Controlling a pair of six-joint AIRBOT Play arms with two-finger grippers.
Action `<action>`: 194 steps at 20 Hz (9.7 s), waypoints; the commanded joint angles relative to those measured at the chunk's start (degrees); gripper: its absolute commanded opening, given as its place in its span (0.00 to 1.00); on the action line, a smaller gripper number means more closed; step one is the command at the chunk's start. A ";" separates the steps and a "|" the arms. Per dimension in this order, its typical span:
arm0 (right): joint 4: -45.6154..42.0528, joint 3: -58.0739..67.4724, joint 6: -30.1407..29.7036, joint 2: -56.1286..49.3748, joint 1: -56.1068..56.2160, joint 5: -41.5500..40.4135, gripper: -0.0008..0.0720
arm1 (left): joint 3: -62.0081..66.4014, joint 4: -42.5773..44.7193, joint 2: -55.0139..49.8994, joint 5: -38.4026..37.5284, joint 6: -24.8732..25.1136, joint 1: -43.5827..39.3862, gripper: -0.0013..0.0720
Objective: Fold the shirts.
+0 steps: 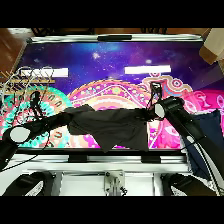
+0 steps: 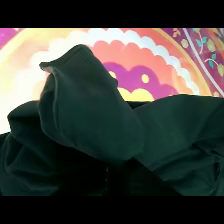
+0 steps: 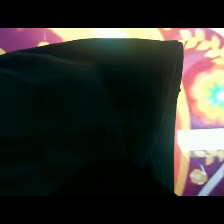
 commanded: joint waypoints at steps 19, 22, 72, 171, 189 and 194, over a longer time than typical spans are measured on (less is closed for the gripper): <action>1.73 3.78 0.15 4.28 0.20 2.45 0.12 | -4.76 -0.13 0.83 -27.61 -3.67 1.46 0.83; 1.70 3.78 0.11 4.28 0.20 2.49 0.12 | -9.64 -7.26 0.48 -14.49 -7.65 -8.66 0.83; 31.65 -14.78 -30.91 -6.40 -20.35 11.41 0.90 | 0.15 -2.40 -1.64 1.95 -8.92 -18.45 0.07; 43.85 -20.31 -5.73 1.01 9.90 -29.53 0.11 | 17.53 12.59 -8.59 -21.81 10.64 16.39 0.07; 9.46 37.24 -13.79 27.89 -3.61 -1.53 0.11 | 77.59 14.88 5.40 -9.79 5.70 34.62 0.07; 4.70 37.24 -11.52 17.38 -3.61 8.11 0.11 | 77.59 18.18 -2.40 -22.64 8.22 34.62 0.07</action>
